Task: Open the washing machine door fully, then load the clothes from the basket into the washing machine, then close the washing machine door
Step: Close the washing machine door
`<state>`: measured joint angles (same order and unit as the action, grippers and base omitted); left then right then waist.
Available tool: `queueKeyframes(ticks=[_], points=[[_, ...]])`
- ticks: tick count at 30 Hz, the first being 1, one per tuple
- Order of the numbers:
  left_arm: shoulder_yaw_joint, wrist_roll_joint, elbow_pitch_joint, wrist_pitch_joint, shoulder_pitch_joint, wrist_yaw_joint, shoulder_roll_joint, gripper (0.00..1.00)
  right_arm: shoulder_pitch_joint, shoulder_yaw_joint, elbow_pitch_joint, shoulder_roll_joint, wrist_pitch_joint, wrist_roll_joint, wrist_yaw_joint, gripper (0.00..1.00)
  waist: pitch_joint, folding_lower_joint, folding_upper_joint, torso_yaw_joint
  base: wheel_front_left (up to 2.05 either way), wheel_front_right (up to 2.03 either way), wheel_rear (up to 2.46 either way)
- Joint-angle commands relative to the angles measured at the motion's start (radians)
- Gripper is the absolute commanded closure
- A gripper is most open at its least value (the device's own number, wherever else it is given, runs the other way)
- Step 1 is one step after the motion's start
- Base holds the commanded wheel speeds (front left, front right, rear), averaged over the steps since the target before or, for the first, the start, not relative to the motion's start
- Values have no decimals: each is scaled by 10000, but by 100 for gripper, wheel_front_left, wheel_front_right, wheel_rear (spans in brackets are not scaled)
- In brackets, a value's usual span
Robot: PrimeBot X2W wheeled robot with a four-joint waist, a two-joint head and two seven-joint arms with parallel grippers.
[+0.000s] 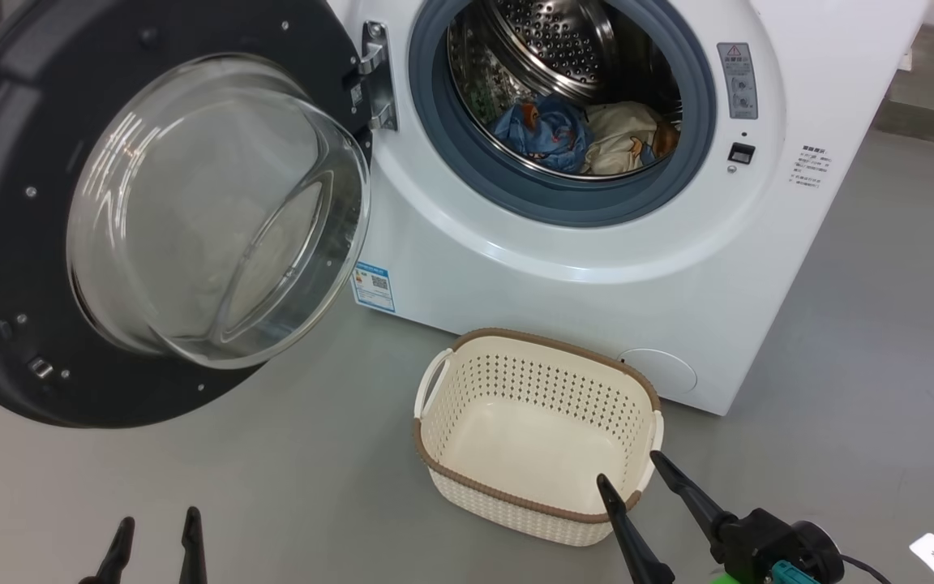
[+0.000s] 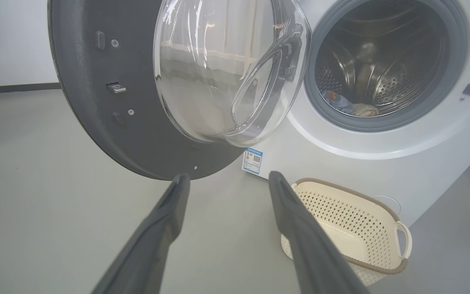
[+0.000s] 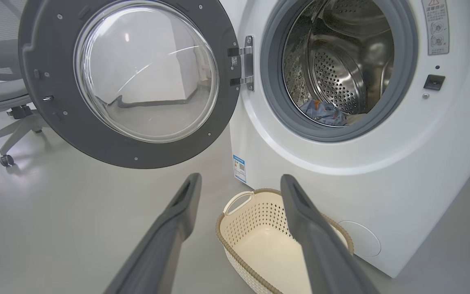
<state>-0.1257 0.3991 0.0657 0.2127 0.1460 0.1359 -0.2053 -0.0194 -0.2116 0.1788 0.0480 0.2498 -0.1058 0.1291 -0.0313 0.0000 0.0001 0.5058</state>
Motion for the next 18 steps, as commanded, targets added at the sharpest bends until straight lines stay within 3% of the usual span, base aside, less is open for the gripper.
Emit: queueKeyframes(ticks=[1,18], points=[[400,46,-301,134,-214,51,-169,0,422,-279,-170,22,113,61,16,0,39,0,-1,32,0,0,0],[456,129,-428,201,-81,183,-220,0,509,-349,-109,22,119,19,16,0,44,0,-1,26,0,0,0]])
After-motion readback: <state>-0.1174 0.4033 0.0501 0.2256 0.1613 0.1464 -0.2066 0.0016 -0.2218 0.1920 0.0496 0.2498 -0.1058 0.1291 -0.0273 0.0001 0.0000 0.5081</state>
